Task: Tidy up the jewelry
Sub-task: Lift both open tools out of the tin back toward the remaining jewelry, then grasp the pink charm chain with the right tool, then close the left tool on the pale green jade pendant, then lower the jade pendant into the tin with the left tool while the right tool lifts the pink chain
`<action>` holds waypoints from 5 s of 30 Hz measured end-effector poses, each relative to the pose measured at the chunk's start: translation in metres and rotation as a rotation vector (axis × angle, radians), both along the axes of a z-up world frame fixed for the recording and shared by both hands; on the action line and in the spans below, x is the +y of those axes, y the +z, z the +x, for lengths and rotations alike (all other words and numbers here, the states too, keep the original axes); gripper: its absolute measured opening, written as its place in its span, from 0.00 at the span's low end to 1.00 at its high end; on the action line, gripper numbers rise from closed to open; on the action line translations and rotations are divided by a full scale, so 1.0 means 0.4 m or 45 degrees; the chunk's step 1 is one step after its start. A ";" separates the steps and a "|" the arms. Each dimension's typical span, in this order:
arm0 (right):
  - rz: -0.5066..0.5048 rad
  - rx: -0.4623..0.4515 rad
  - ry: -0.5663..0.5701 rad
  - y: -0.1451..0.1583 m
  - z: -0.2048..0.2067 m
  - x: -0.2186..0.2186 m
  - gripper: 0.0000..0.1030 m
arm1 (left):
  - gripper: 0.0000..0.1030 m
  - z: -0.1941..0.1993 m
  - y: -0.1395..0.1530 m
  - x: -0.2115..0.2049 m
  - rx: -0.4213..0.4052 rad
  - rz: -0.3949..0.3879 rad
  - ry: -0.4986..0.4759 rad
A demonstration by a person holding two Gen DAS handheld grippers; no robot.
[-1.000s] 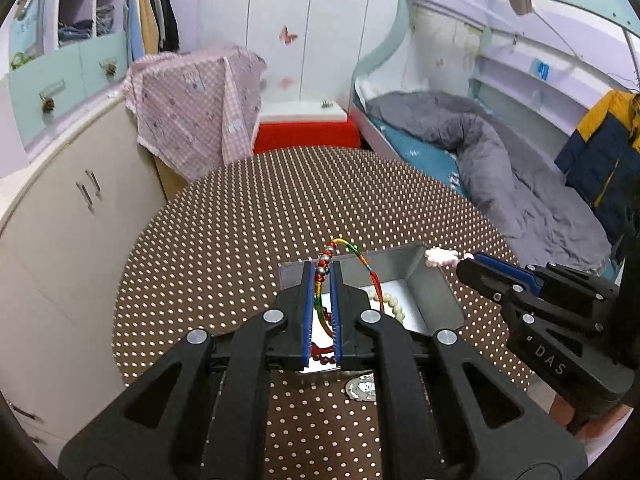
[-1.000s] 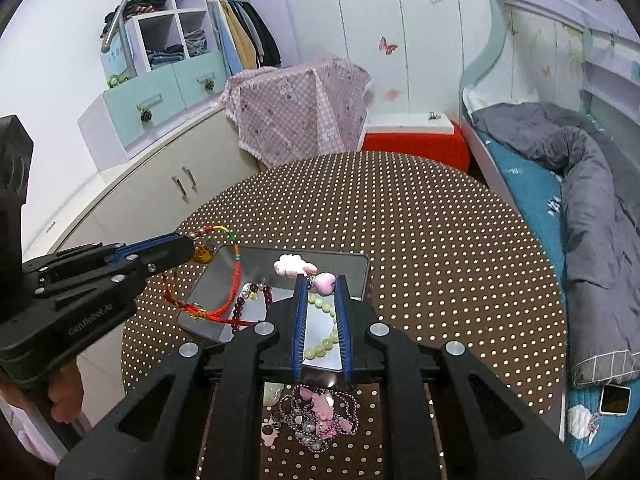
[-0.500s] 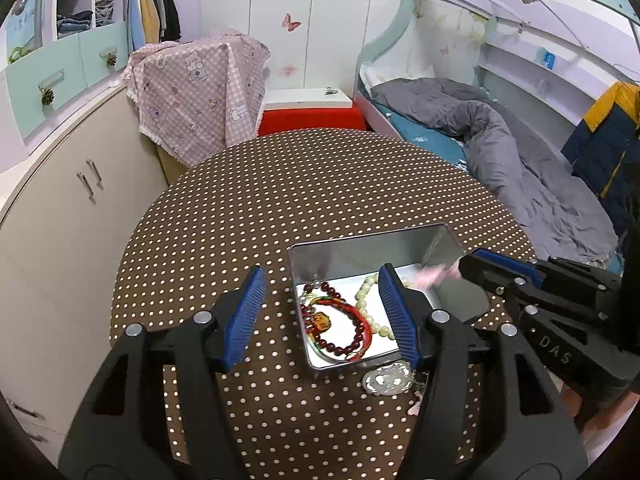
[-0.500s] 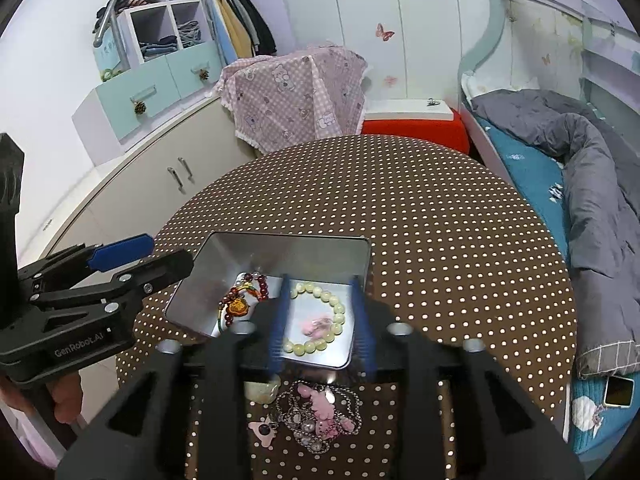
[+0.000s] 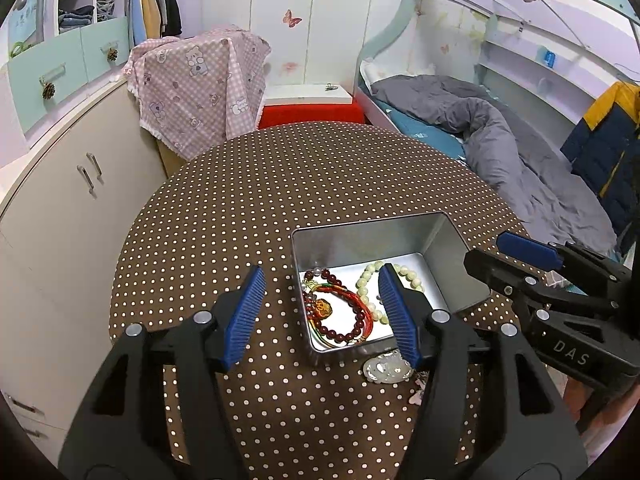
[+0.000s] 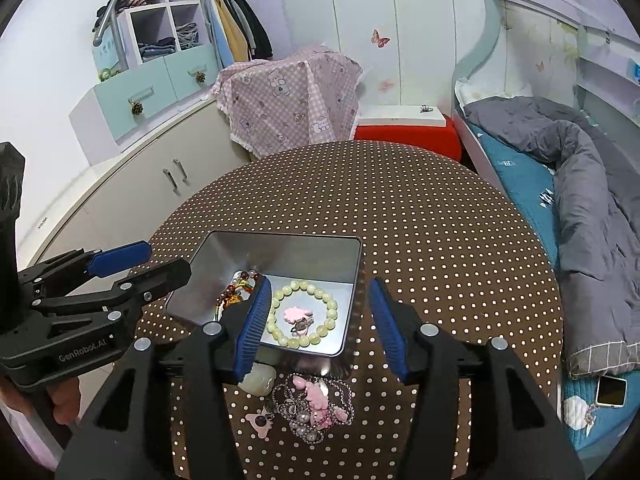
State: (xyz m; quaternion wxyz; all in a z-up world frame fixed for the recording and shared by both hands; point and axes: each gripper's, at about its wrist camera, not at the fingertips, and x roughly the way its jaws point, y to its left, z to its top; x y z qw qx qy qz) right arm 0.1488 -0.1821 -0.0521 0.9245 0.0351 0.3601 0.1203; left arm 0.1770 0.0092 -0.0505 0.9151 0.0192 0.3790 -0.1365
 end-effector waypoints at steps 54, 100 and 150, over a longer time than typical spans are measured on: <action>-0.027 0.292 0.172 -0.169 -0.132 0.114 0.29 | 0.57 -0.177 -0.163 0.072 0.244 0.028 0.000; 0.097 0.125 -0.052 -0.090 -0.106 -0.090 0.19 | 0.57 -0.058 -0.198 -0.110 0.312 -0.013 -0.041; 0.011 0.004 0.090 -0.007 -0.031 0.026 0.19 | 0.41 -0.075 -0.035 -0.033 0.065 -0.026 0.022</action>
